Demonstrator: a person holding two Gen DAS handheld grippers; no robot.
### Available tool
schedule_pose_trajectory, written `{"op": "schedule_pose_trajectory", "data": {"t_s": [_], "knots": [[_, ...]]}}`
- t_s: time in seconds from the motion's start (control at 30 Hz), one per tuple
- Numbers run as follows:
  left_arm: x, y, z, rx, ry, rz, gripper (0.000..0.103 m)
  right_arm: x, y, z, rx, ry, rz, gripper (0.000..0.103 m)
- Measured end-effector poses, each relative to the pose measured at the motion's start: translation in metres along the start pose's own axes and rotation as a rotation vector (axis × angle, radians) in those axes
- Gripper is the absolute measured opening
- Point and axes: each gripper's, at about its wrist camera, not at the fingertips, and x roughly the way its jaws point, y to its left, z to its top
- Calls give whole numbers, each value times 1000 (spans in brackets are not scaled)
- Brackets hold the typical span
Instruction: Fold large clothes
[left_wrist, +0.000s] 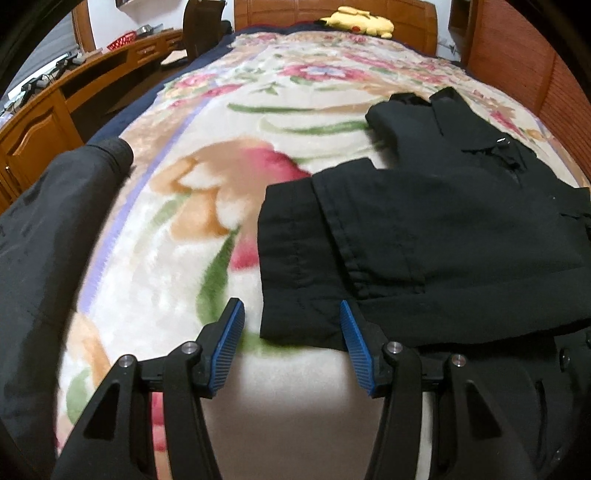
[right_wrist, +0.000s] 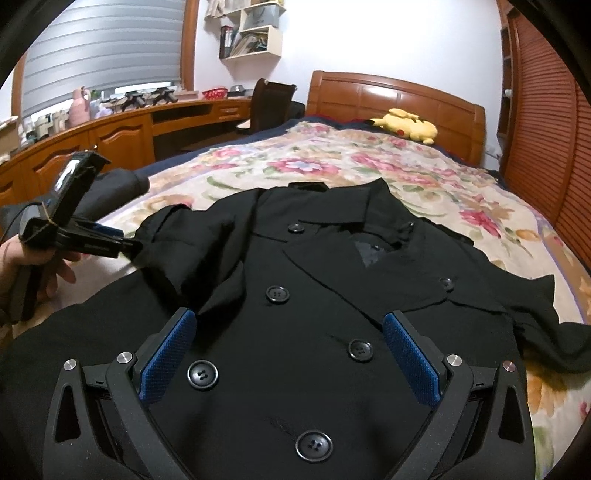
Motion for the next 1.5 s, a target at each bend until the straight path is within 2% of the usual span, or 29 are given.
{"op": "schedule_pose_trajectory", "data": {"t_s": [0.3,0.33,0.4,0.43,0.53,0.7,0.83,0.9,1.03,1.27,1.4,1.5], "knots": [[3,-4,-4,22,0,6,52,11,-1,-5,11,35,21,103],[3,-4,-4,25,-1,1,43,11,-2,-5,13,37,23,103],[1,-5,-3,33,2,-31,33,10,-2,-5,15,35,24,103],[-2,-6,-3,36,-3,-32,18,9,-2,-5,14,34,25,103],[-17,-12,1,48,-30,-32,7,8,-1,-3,8,33,28,103],[-69,-41,17,81,-164,-59,4,-4,-7,1,14,11,38,103],[-113,-78,28,141,-262,-117,4,-18,-24,5,38,-16,17,103],[-125,-95,33,175,-284,-145,4,-26,-39,6,63,-28,1,103],[-139,-134,37,241,-309,-201,4,-38,-64,4,107,-41,-24,103],[-151,-198,30,344,-333,-286,4,-54,-92,-4,144,-42,-74,92],[-159,-221,24,397,-340,-303,4,-59,-104,-7,164,-45,-92,90],[-162,-230,19,431,-349,-281,9,-61,-110,-8,175,-47,-98,90]]}}
